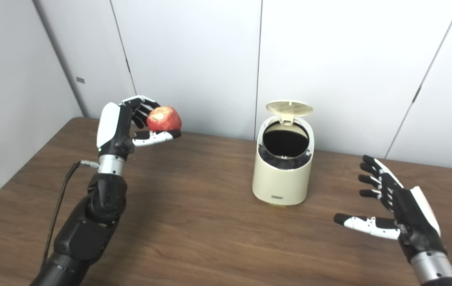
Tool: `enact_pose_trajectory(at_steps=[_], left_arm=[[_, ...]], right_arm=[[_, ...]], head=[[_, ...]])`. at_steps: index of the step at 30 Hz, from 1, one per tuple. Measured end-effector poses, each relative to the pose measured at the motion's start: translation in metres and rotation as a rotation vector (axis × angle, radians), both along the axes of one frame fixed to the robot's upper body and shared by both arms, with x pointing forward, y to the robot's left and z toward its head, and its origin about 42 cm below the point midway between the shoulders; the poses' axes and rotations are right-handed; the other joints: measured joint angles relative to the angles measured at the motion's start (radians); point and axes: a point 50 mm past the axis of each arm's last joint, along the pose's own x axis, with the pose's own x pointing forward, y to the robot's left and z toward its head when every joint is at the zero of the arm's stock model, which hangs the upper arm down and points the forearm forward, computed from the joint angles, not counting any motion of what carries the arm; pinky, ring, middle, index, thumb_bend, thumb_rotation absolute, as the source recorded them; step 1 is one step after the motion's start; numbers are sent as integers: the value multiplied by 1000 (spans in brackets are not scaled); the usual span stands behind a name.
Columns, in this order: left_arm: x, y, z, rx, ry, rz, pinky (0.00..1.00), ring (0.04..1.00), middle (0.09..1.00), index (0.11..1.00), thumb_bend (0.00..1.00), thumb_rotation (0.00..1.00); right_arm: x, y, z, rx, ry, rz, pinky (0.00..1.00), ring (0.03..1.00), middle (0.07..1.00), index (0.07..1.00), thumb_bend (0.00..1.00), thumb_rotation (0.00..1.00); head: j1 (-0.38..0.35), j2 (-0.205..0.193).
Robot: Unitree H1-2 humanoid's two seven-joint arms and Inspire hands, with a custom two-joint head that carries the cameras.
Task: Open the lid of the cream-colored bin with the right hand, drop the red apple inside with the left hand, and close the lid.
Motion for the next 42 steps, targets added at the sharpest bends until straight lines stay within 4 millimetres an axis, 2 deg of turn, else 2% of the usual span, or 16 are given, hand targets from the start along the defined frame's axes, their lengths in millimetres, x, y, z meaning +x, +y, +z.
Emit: enact_pose_trajectory(at_steps=[4,11,16,19,24,28,38,42], left_arm=[[-3,-15,6,-2,-14,-62,373,369,434,507,524,0],[-8,-50,9,-24,-9,-167,260,350,448,491,527,0],[-7,-65,5,-41,18,-214,333,354,436,499,525,0],[-6,-75,4,-69,23,-239,256,337,429,495,525,0],[-2,-94,2,-101,28,-318,276,377,455,492,526,0],[4,-101,2,-96,36,-334,300,393,468,487,527,0],[16,-127,11,-121,12,-394,248,338,448,497,525,0],[21,-138,9,-145,23,-414,228,330,442,495,526,0]], right_arm=[[3,-1,-6,-9,-13,1,720,828,876,898,702,19],[7,-2,-20,-27,-15,12,702,821,875,893,692,42],[7,-1,-23,-25,-20,11,701,825,879,893,694,57],[8,3,-25,-14,-18,8,690,825,882,893,696,60],[9,13,-32,-17,0,21,665,822,892,898,695,101],[9,13,-32,-33,-2,17,653,819,888,894,702,112],[9,13,-32,-46,-7,6,657,816,884,897,711,150],[9,13,-32,-50,-9,0,646,807,883,894,713,160]], head=[[-29,0],[-51,-2],[-68,-2],[-74,-2],[-107,-3],[-121,-2],[-153,0],[-161,0]])
